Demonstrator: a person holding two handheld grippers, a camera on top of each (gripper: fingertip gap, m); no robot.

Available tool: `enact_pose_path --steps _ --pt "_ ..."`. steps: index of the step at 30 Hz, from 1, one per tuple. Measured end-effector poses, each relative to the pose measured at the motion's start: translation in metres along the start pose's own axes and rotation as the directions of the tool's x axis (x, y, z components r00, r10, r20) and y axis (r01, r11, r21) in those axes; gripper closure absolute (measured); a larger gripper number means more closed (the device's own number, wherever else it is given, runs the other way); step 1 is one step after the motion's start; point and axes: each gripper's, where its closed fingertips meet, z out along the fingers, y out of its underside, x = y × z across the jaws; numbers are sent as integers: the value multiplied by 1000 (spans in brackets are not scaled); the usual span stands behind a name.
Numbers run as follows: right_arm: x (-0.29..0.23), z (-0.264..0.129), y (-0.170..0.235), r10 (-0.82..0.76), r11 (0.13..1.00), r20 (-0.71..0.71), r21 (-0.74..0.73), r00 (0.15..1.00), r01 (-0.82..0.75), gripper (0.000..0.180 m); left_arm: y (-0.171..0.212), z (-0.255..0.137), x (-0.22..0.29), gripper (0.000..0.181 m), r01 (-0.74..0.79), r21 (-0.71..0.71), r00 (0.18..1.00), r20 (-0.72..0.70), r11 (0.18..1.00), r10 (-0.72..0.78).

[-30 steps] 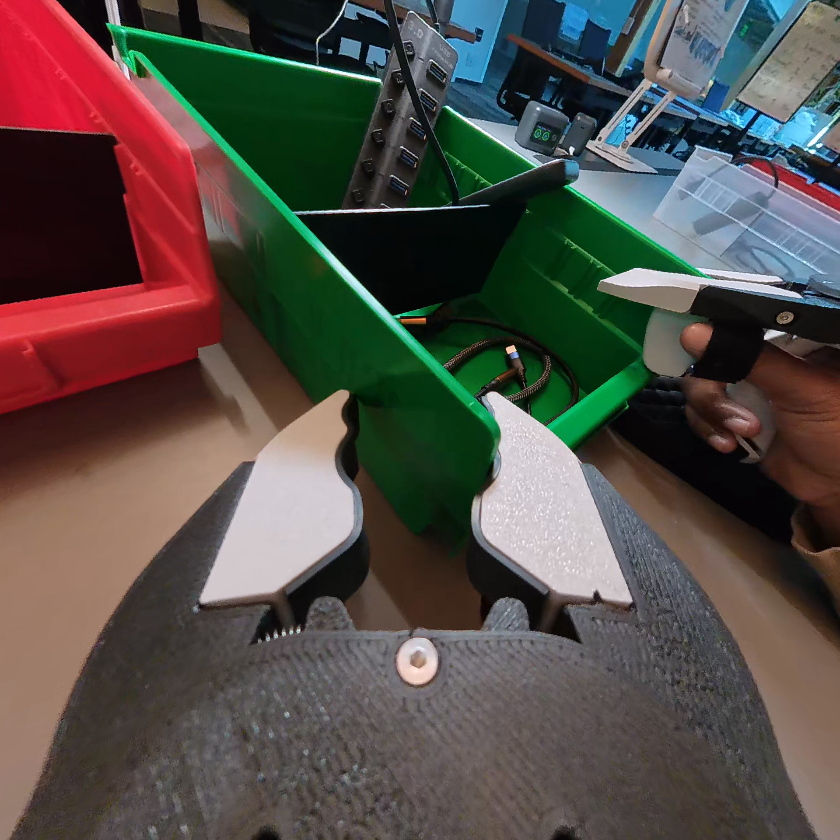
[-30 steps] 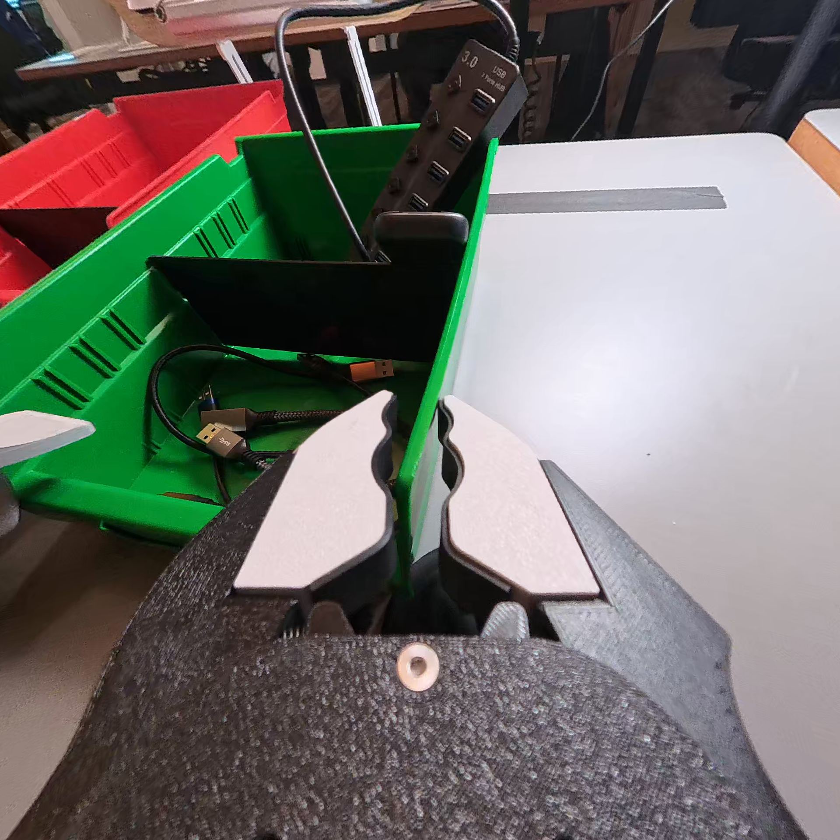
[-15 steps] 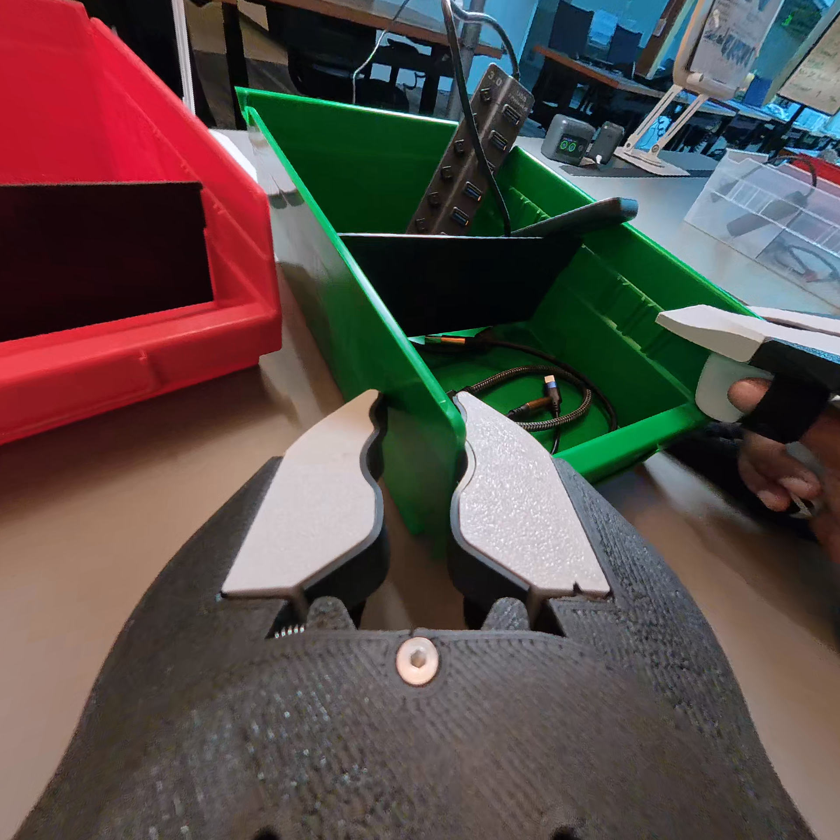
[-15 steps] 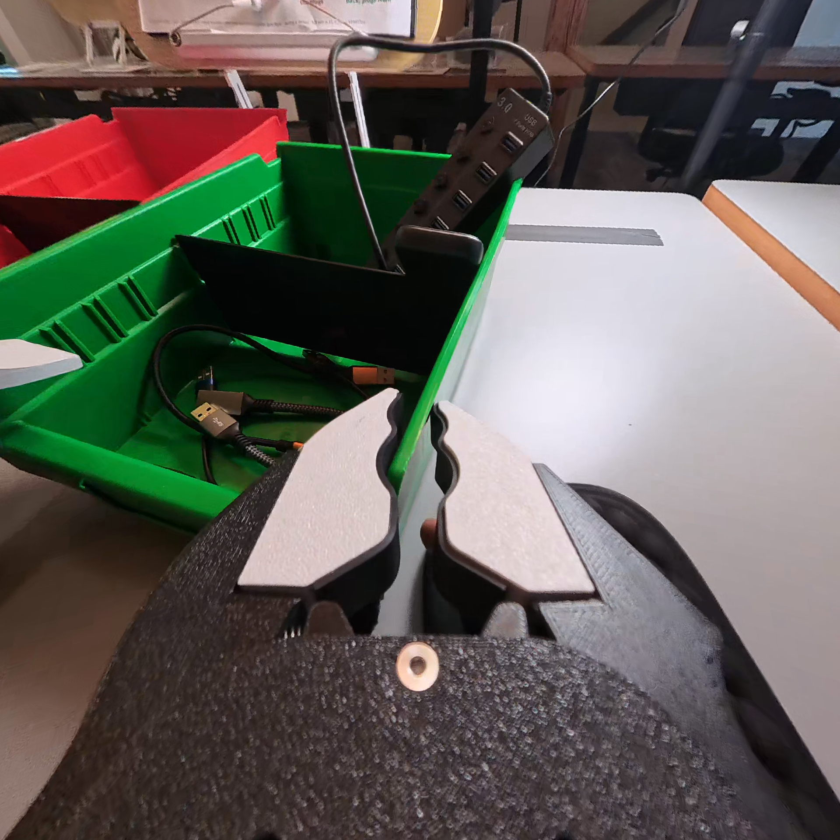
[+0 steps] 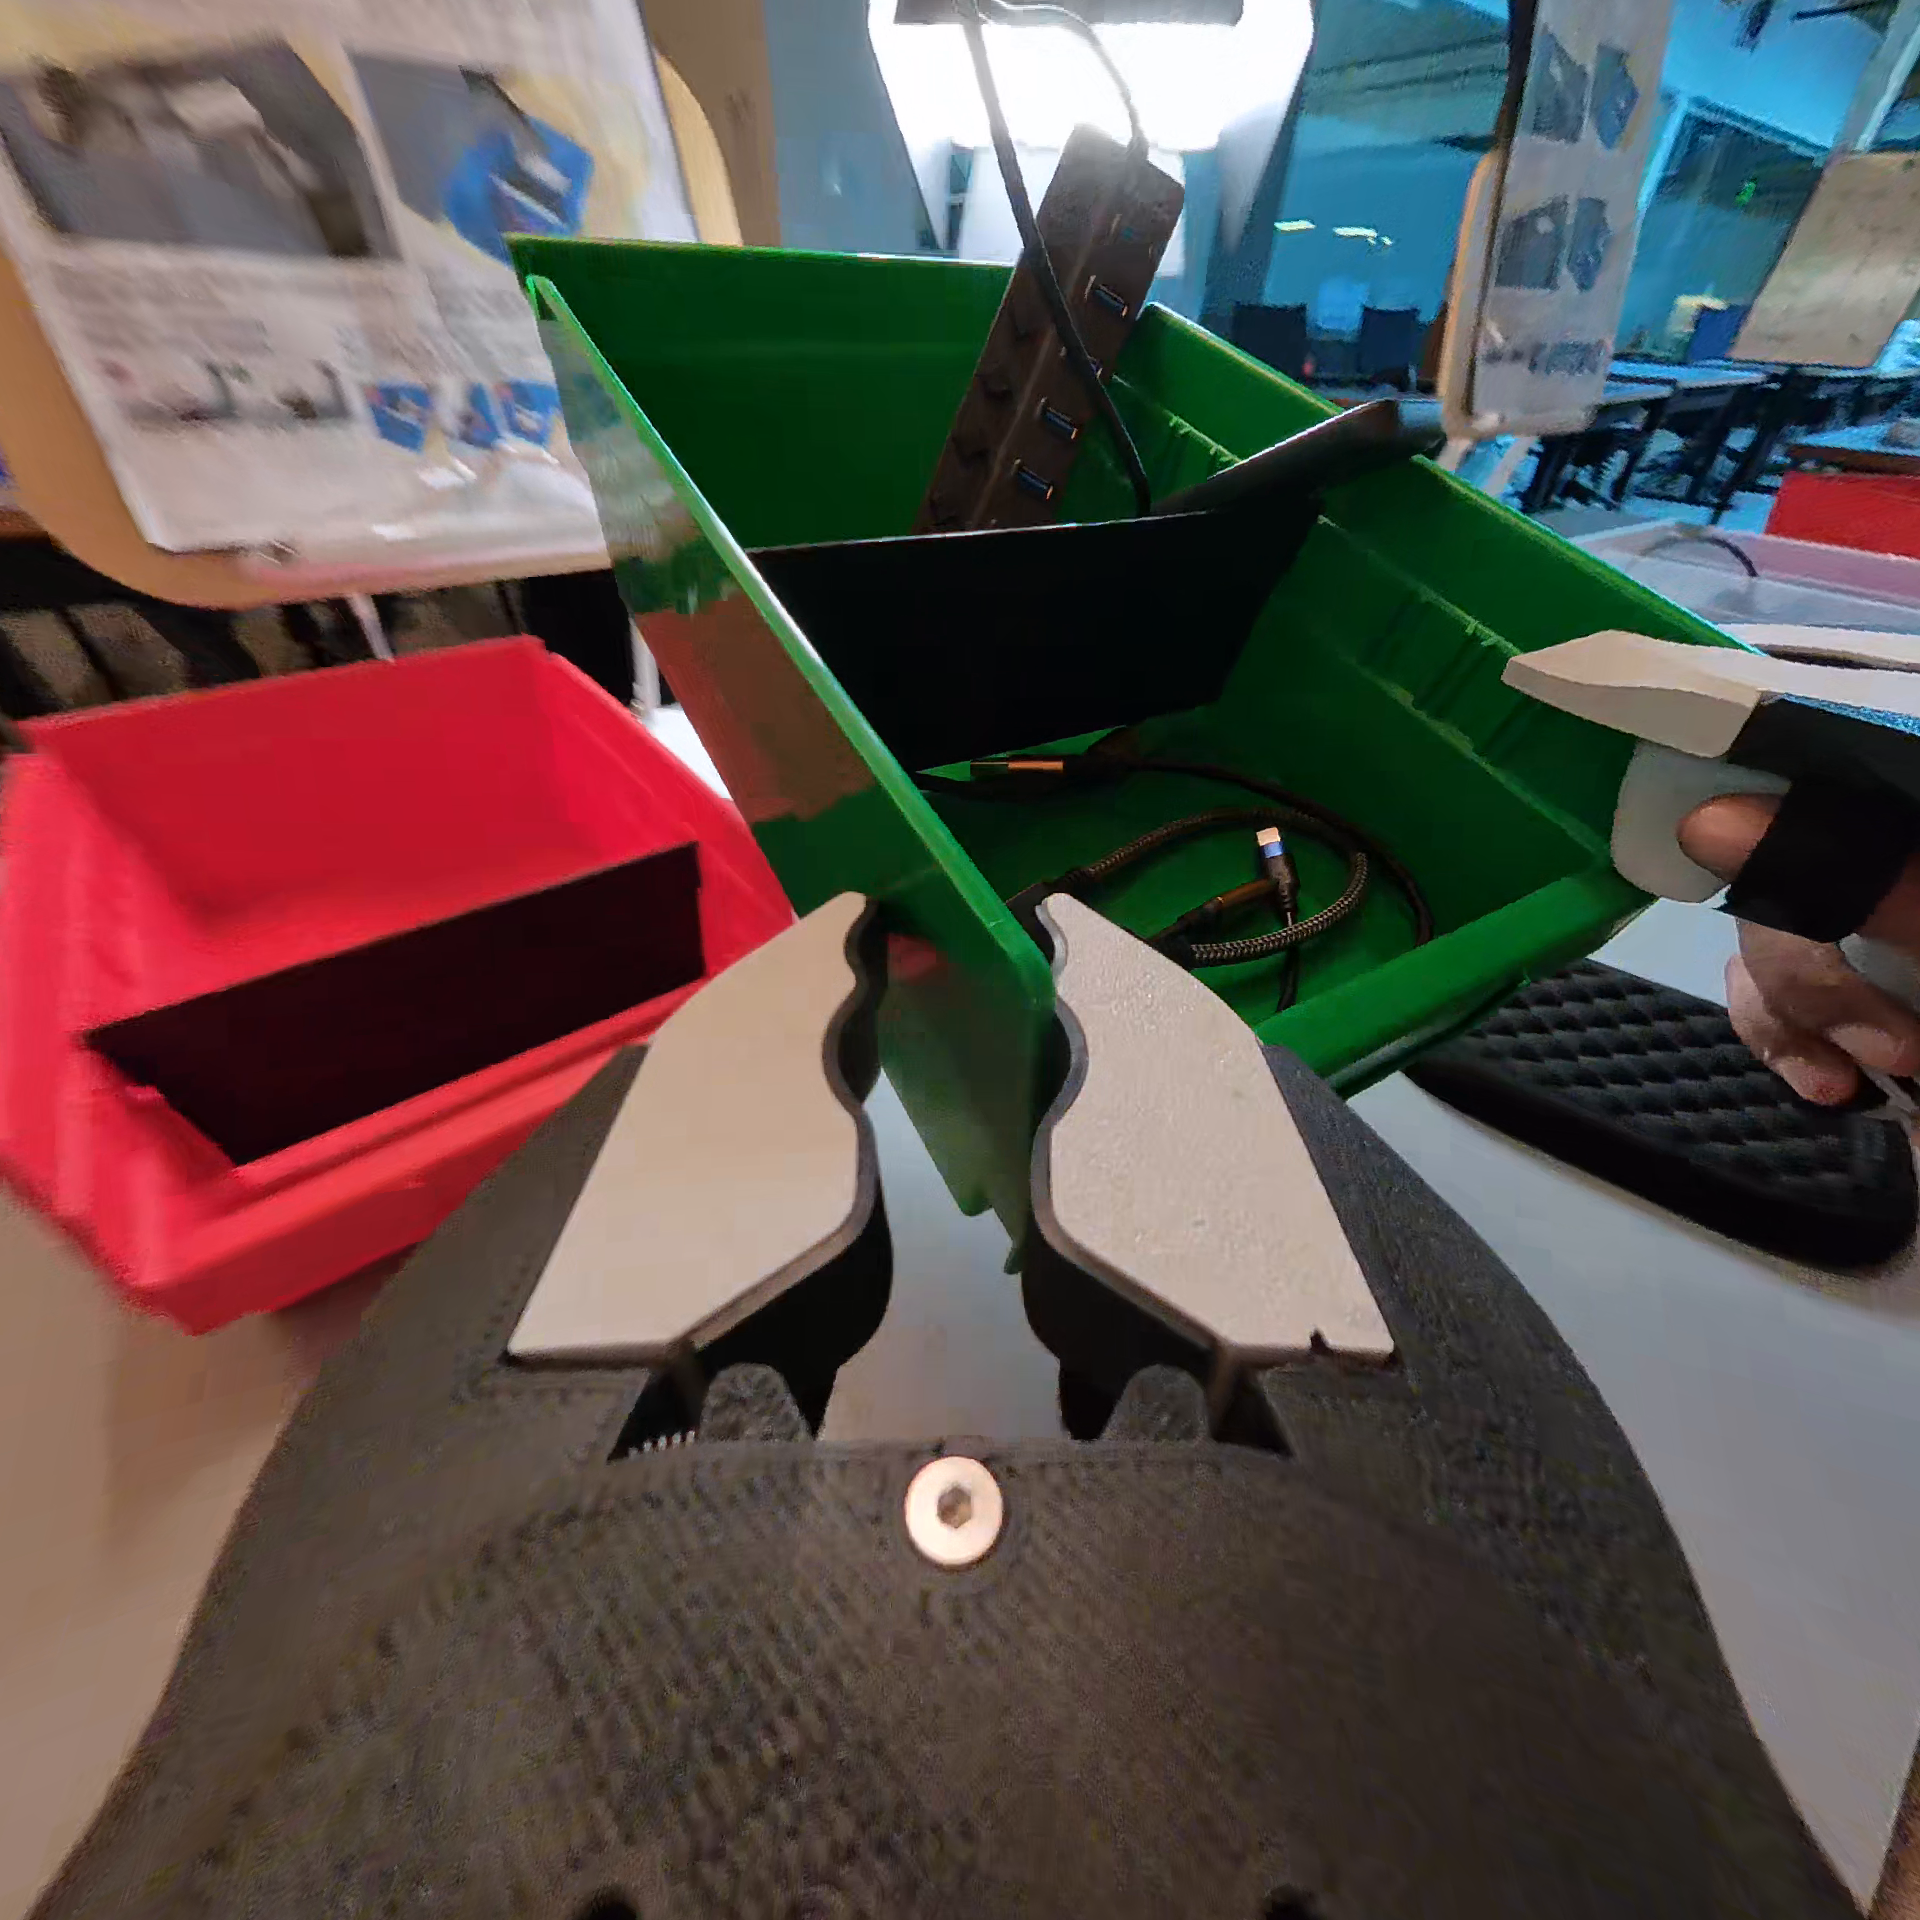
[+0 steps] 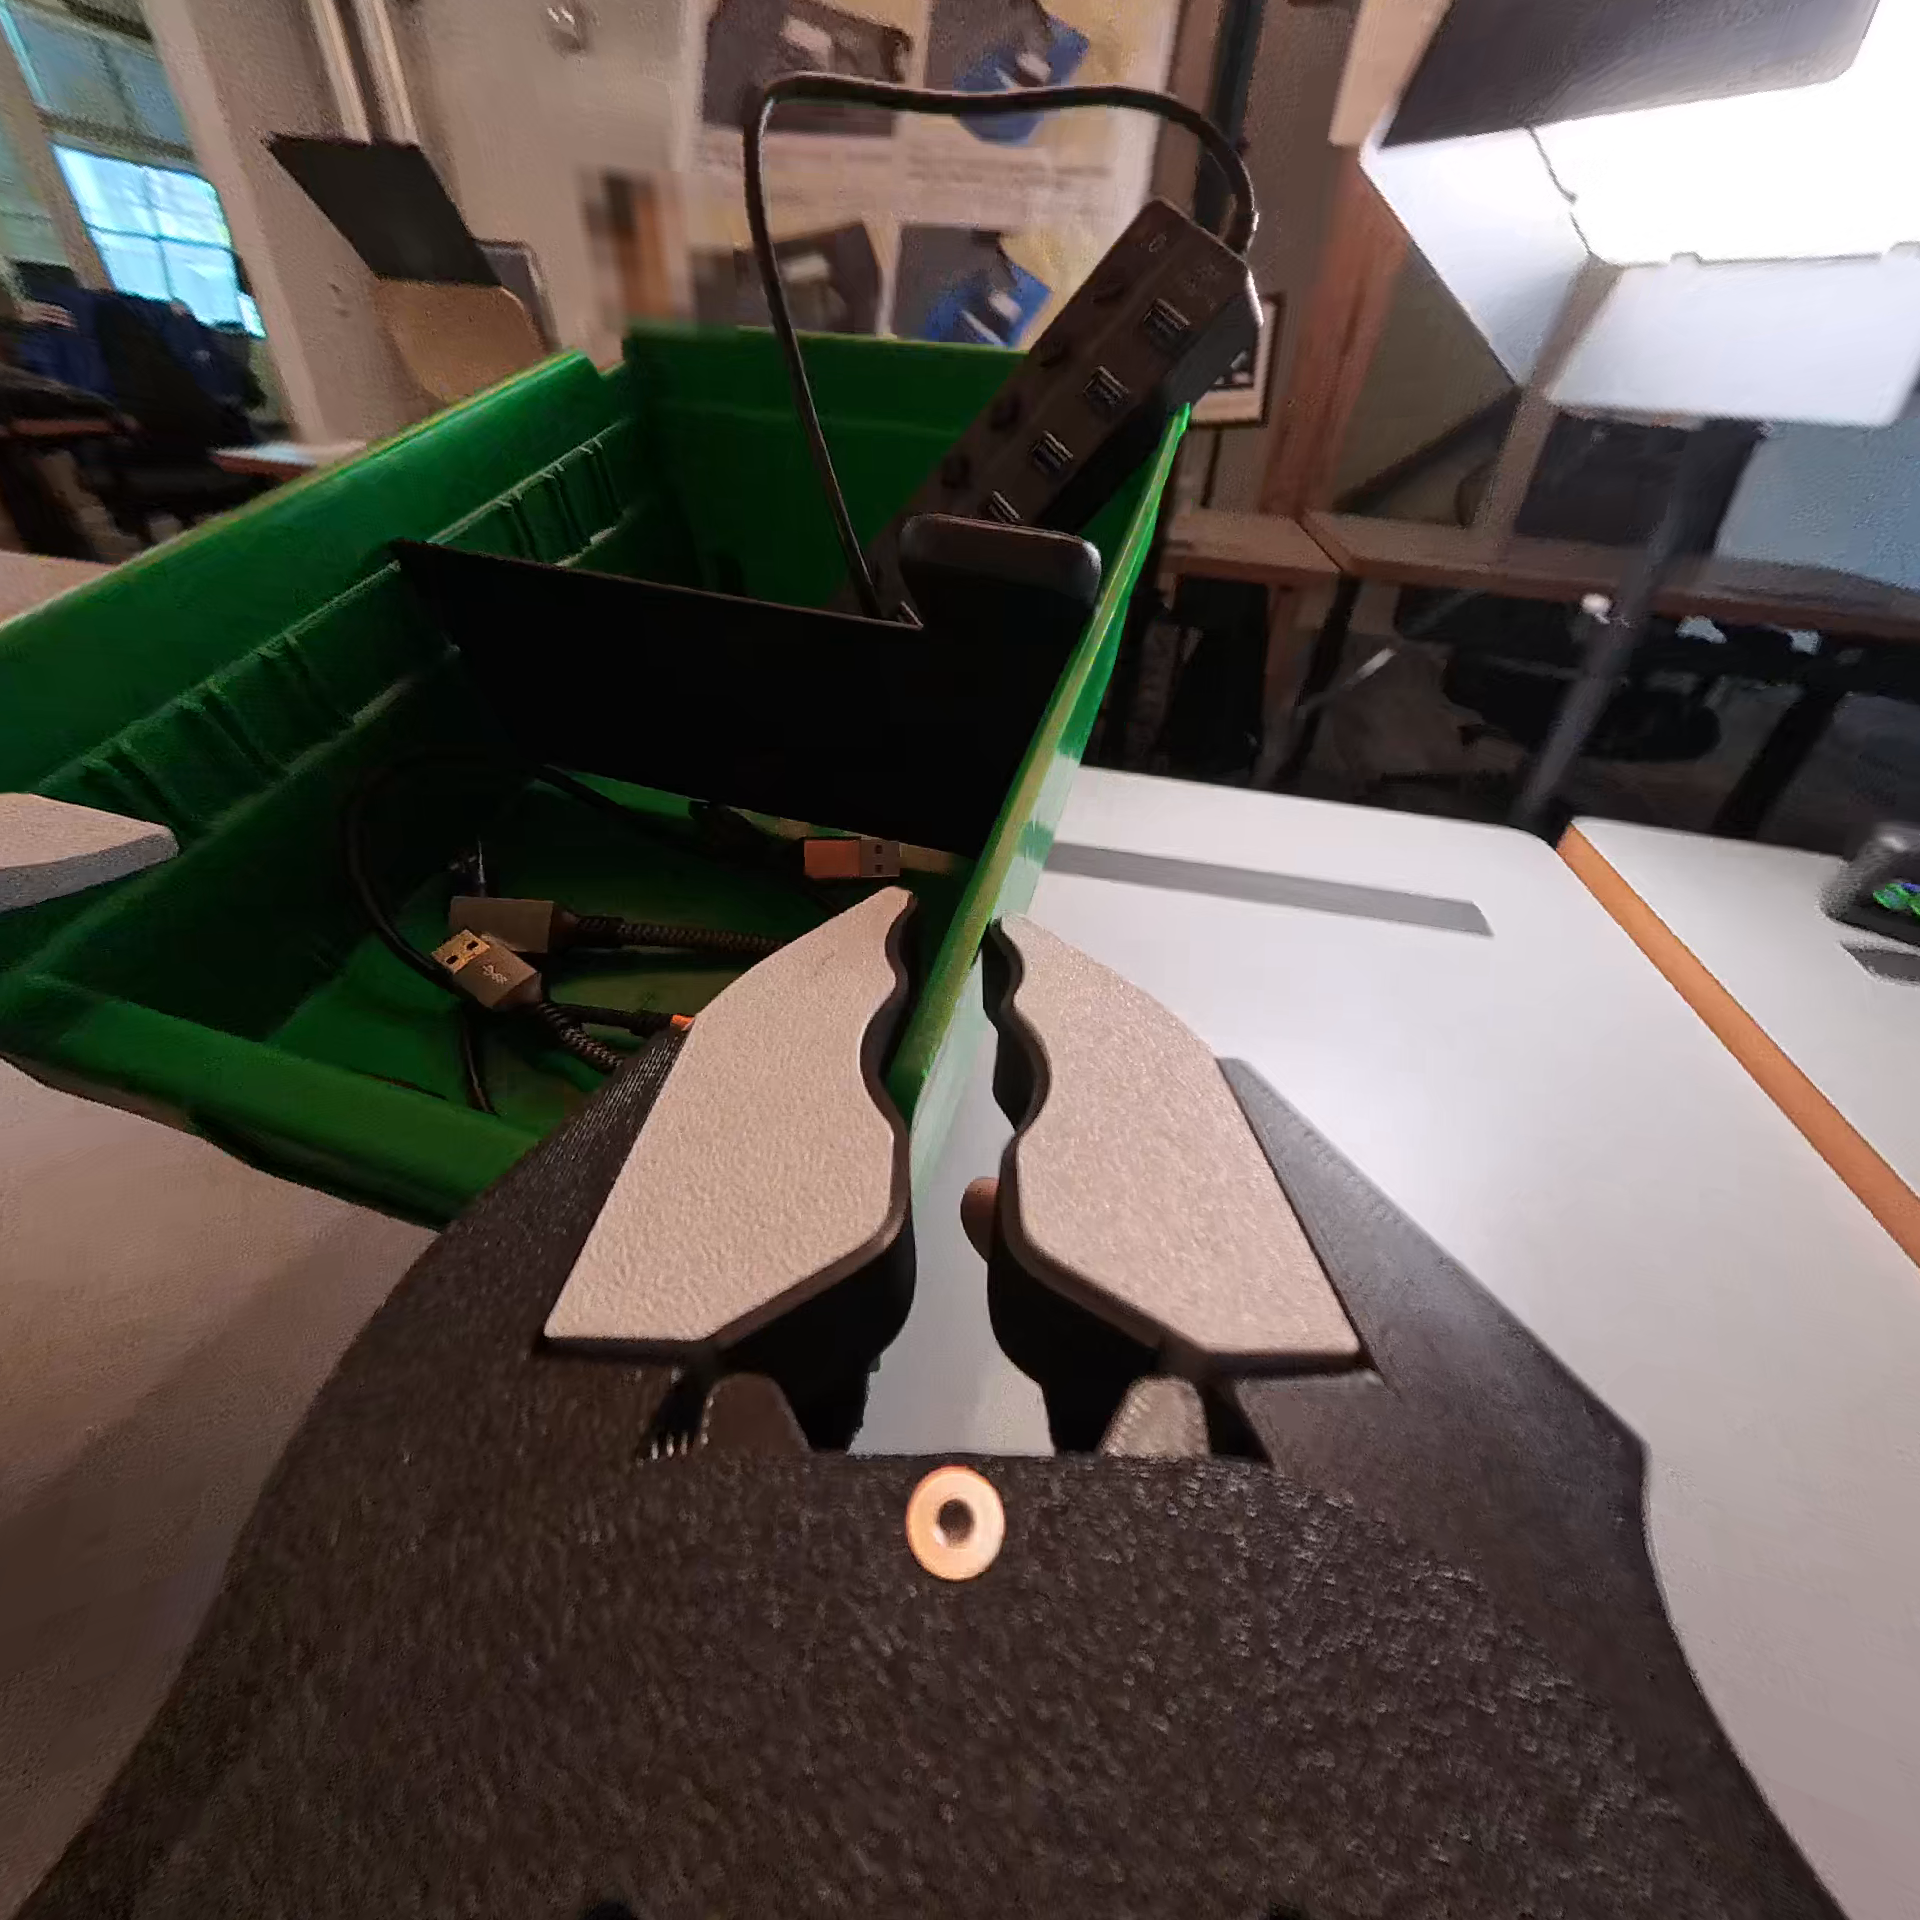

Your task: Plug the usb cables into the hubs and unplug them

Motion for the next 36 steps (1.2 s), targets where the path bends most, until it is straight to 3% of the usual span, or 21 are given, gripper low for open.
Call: enact_pose_path --steps 10,18,23,29,31,36 --pt "-175 72 -54 -13 998 375 61 927 -11 167 -41 -129 -130 157 -60 63 932 360 996 34" --pt "-311 127 -23 19 999 559 -45 829 8 167 1 -209 -227 159 32 22 817 575 999 -39" --pt "-343 145 29 57 987 573 -157 817 41 166 48 -215 -261 160 127 12 802 586 992 -110" --pt "-342 163 82 116 956 552 -286 826 57 166 95 -195 -275 160 205 -25 815 558 979 -156" --pt "-344 166 87 103 956 565 -283 819 75 162 104 -192 -282 162 184 -62 797 594 981 -112" --pt "-343 153 83 103 951 633 -289 767 111 150 111 -182 -295 160 291 -96 816 544 952 -195"
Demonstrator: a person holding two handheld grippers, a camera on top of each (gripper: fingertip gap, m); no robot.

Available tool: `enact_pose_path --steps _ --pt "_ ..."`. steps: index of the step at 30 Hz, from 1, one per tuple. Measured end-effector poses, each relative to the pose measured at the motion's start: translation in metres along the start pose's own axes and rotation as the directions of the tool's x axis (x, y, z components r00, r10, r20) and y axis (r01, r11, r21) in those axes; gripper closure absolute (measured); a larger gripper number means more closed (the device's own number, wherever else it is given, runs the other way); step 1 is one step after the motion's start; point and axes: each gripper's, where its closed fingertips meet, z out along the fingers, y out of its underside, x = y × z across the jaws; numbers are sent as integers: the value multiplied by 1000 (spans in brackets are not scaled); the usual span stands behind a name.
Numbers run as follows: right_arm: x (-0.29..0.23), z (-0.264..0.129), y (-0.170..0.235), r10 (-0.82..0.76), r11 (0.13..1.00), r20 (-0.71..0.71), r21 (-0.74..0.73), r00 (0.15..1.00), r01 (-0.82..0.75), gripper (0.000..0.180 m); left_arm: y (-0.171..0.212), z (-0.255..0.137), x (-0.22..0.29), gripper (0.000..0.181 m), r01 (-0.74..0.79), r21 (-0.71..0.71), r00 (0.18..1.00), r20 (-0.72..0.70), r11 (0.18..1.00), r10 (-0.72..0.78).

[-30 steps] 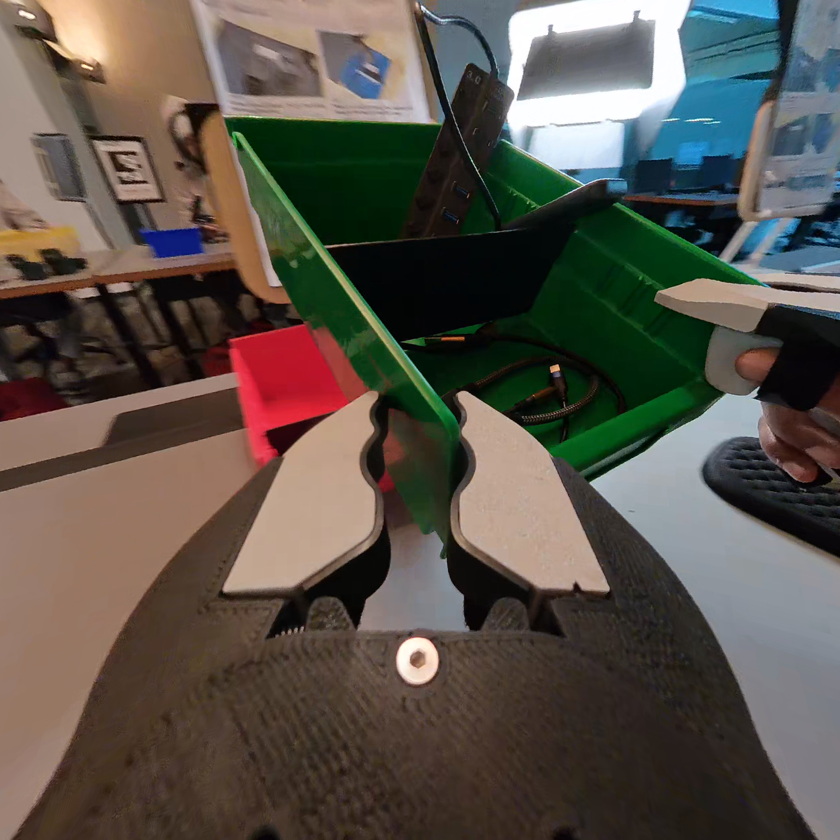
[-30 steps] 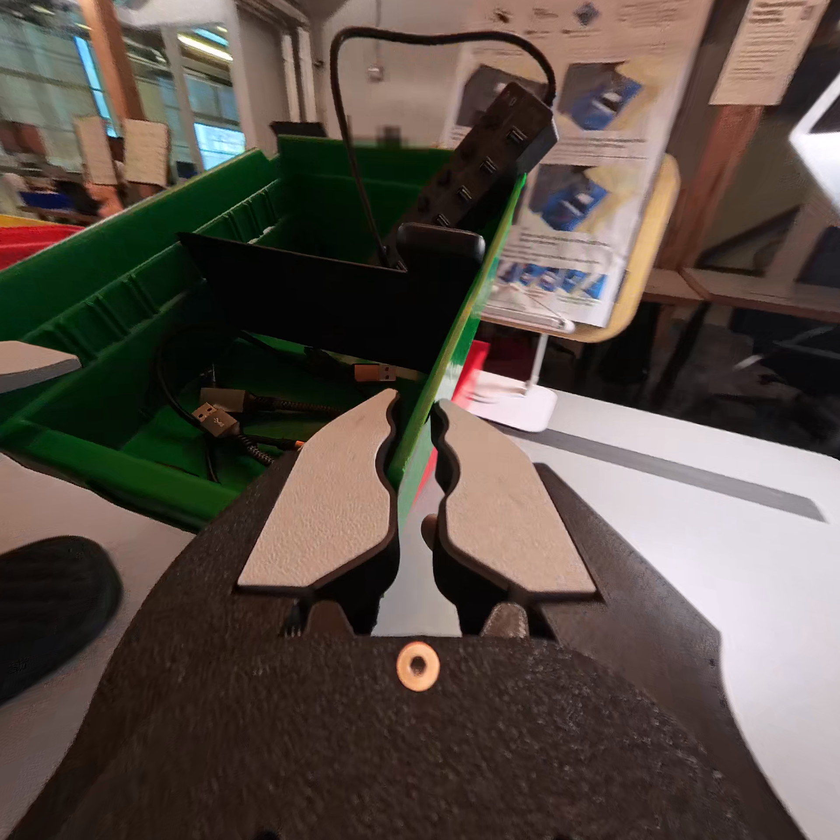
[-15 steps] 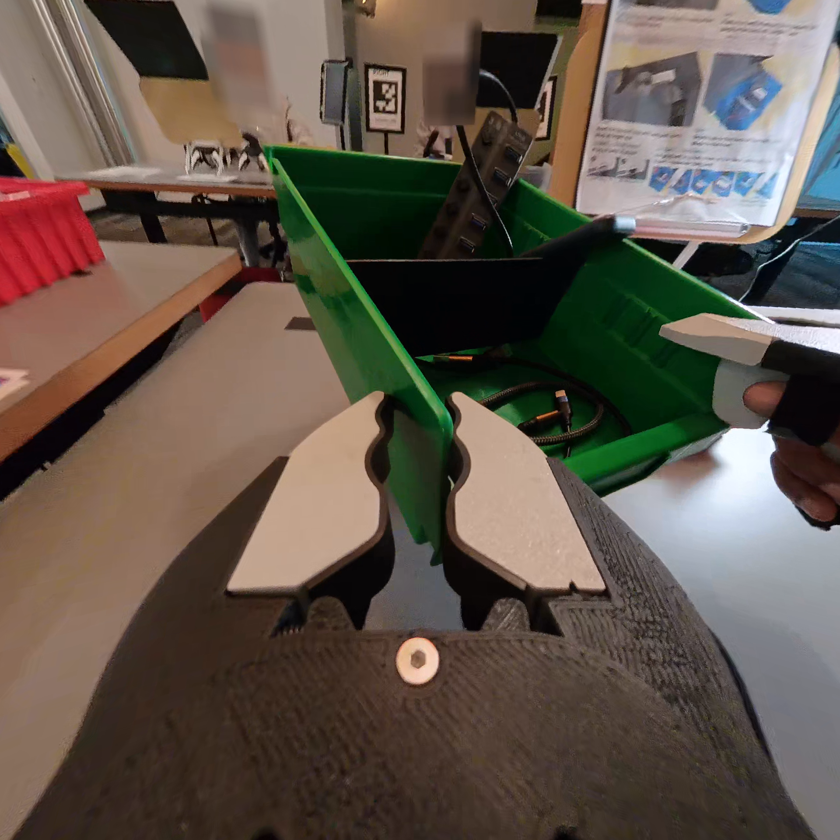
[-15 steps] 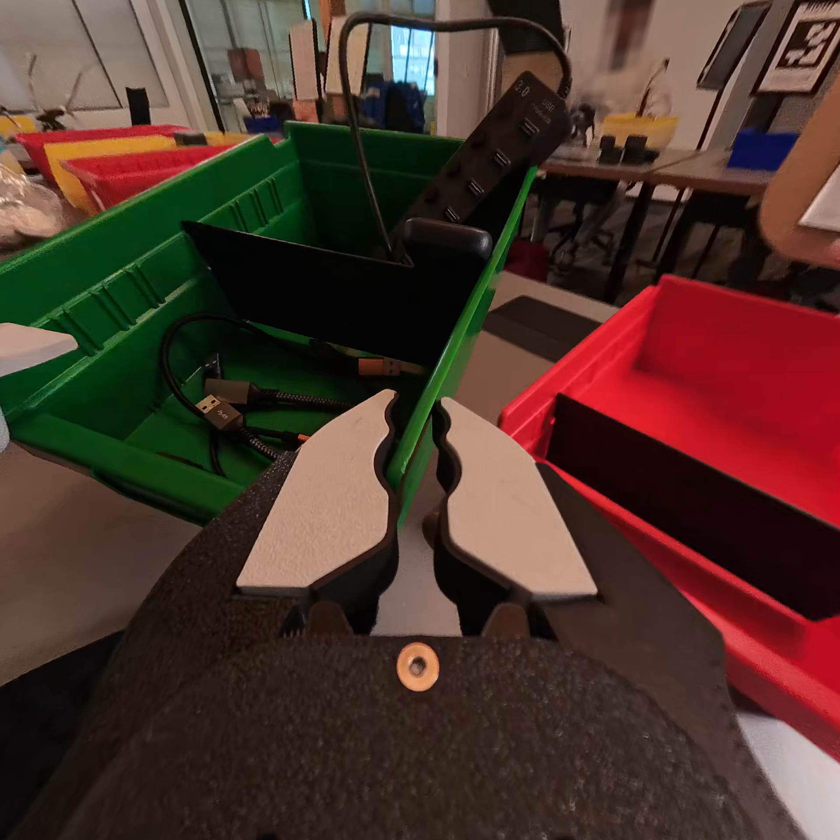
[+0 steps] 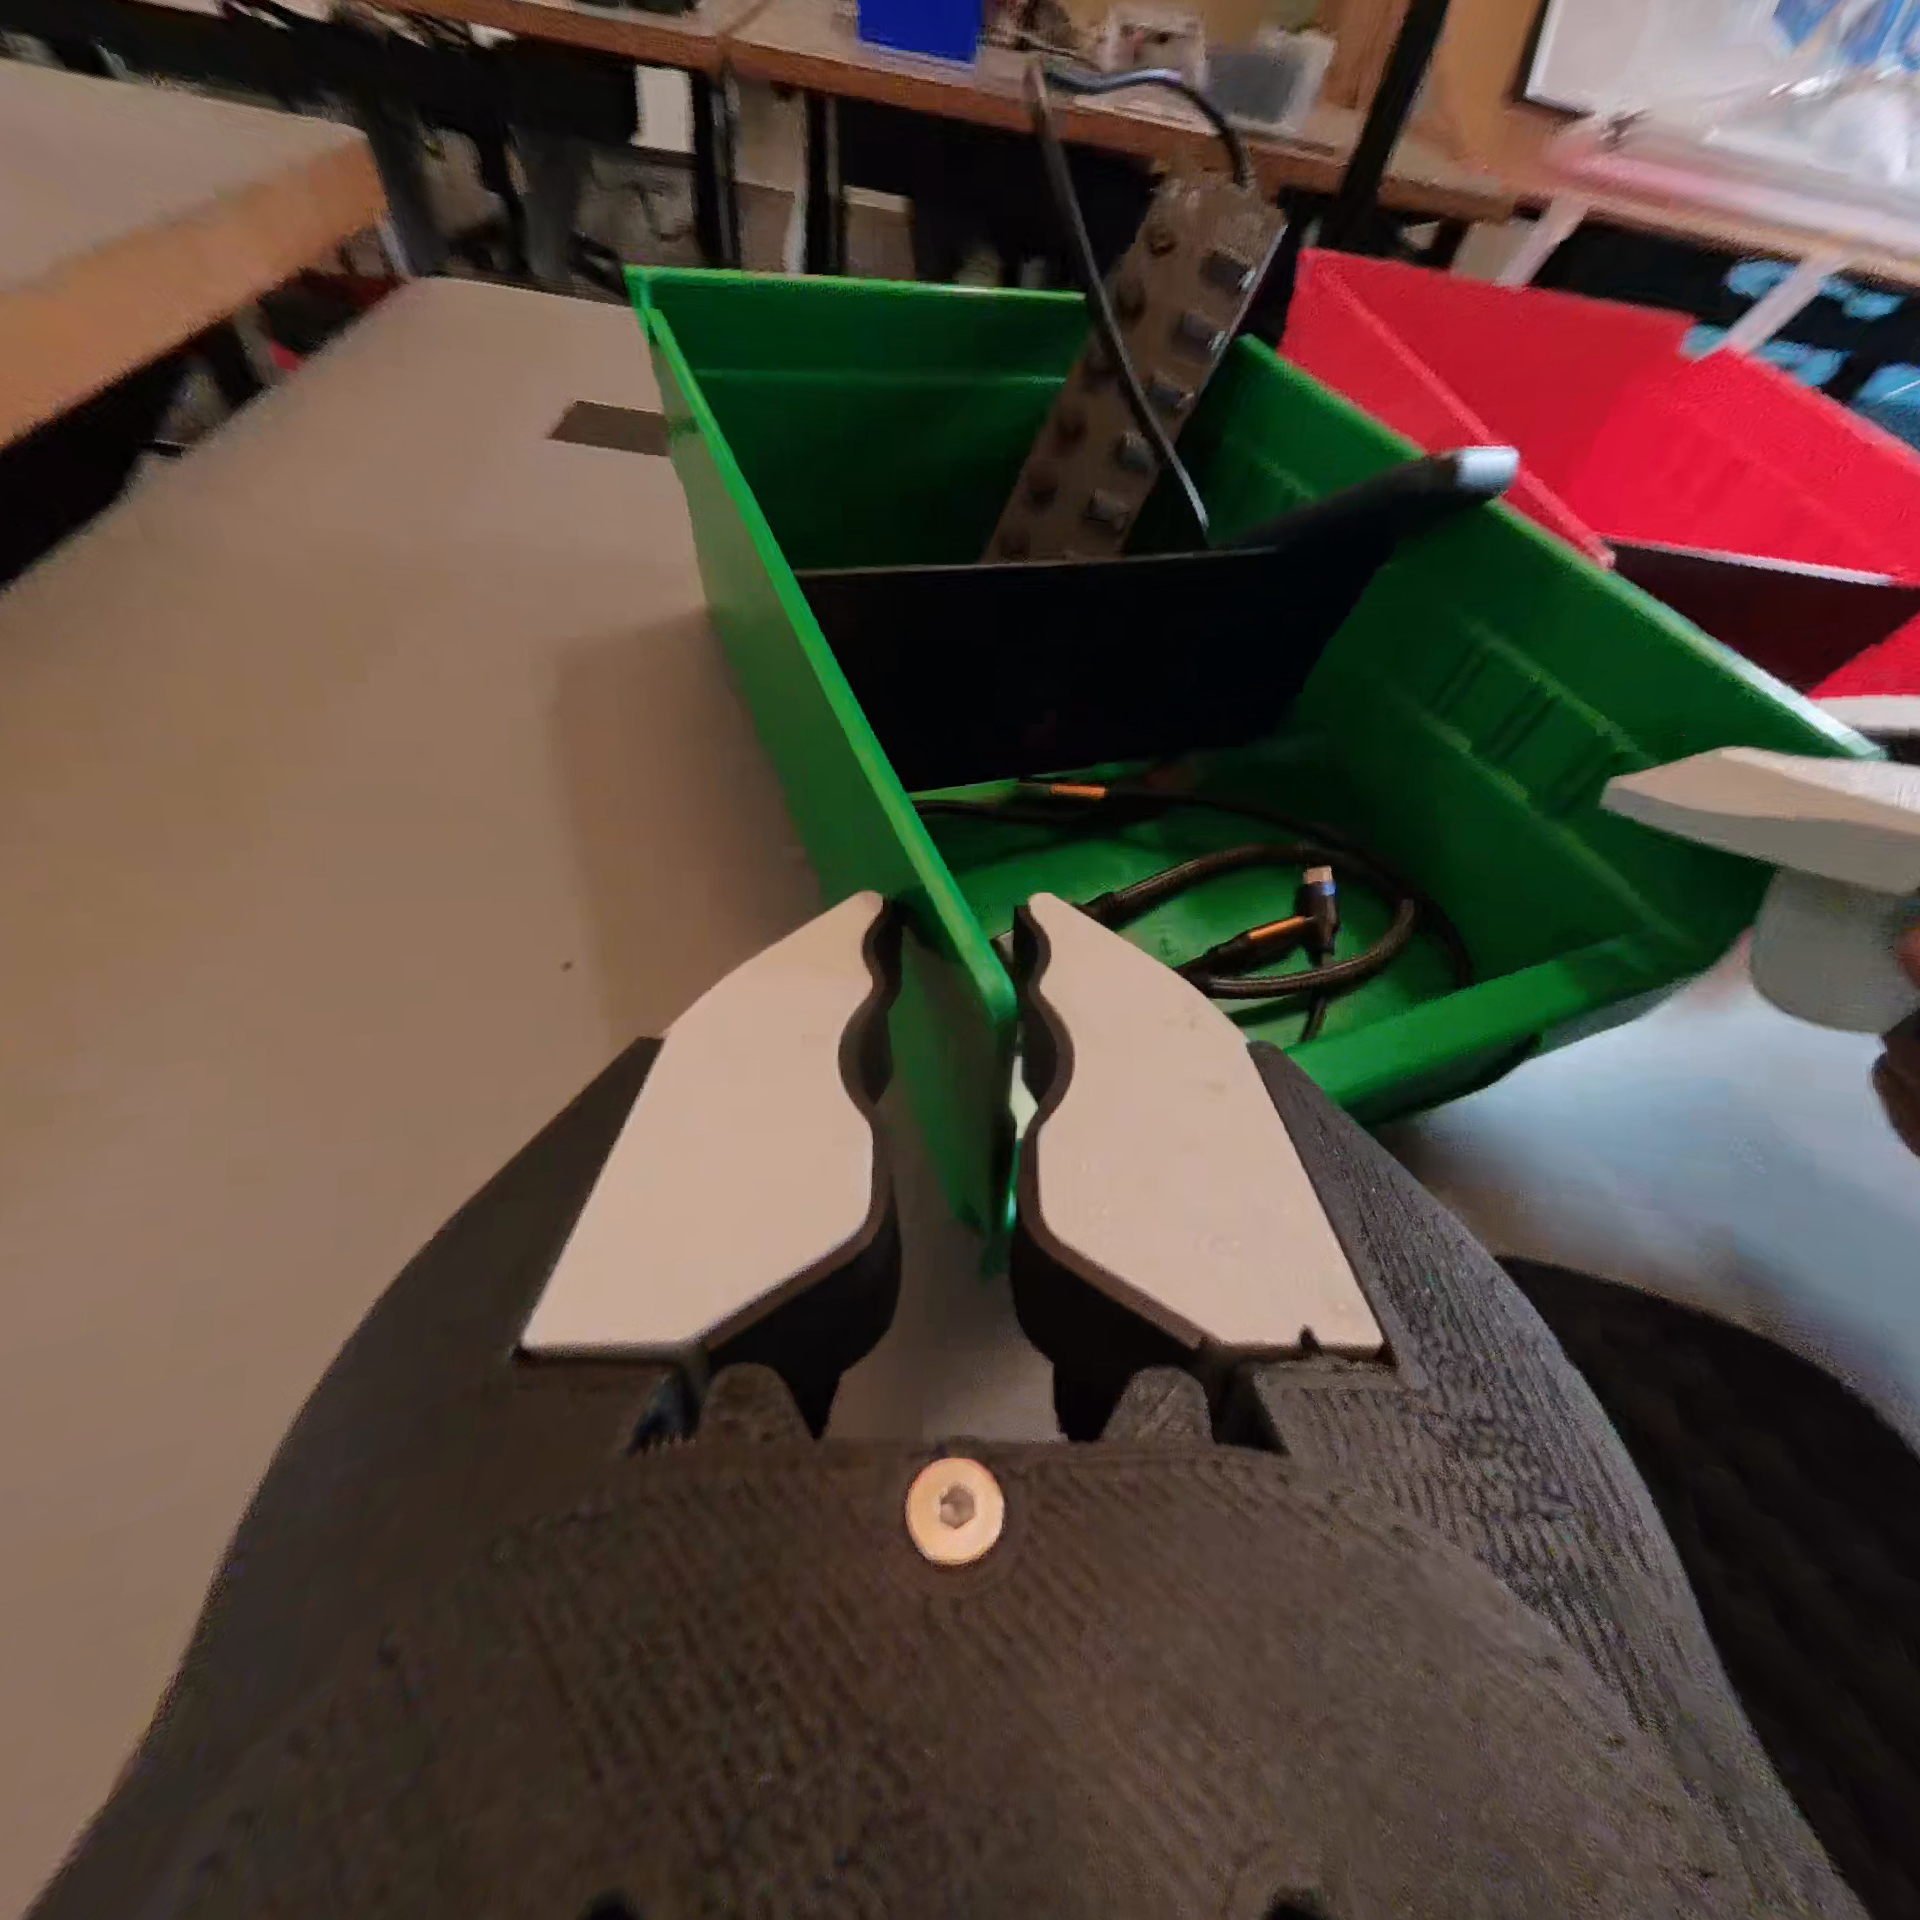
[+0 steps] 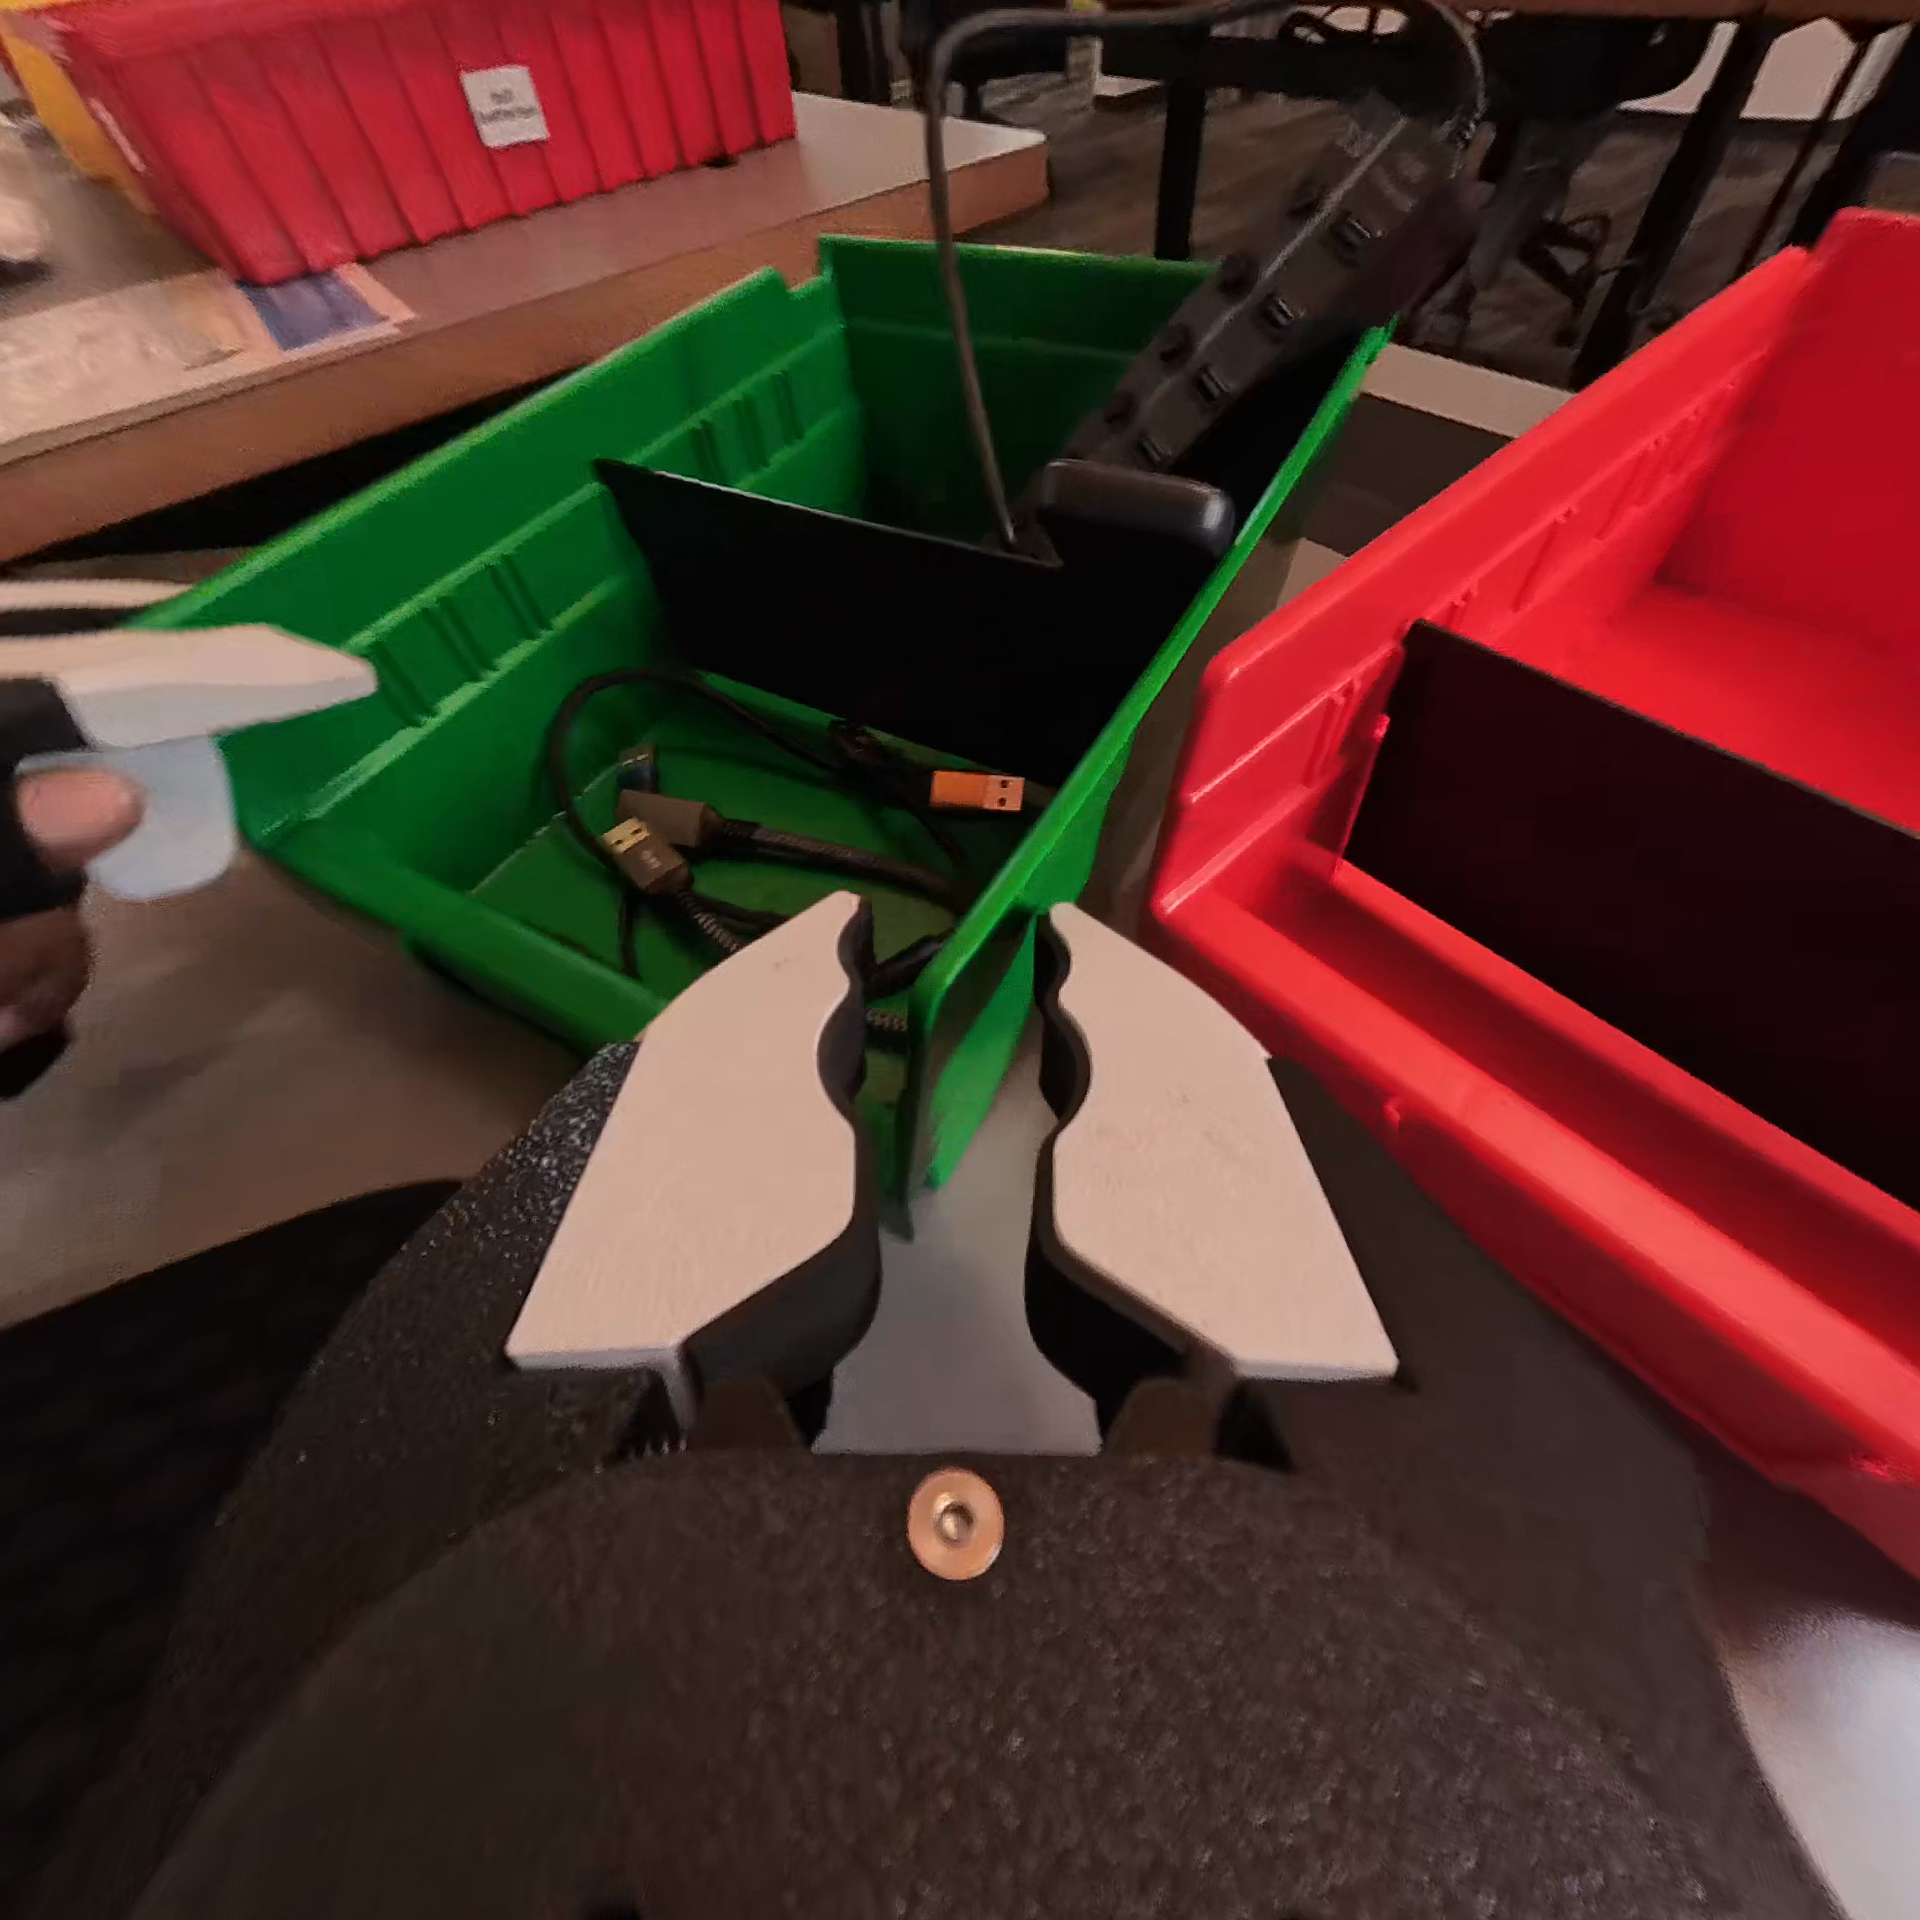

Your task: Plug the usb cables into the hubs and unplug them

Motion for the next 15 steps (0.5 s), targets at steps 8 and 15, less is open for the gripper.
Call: enact_pose_path --steps 8,15 --pt "72 -65 21 -298 937 -12 -196 954 290 137 -59 -34 49 149 -184 126 963 -176 975 205" --pt "109 -24 59 -597 626 202 -490 777 608 121 0 8 153 136 -453 -56 805 -456 890 381"
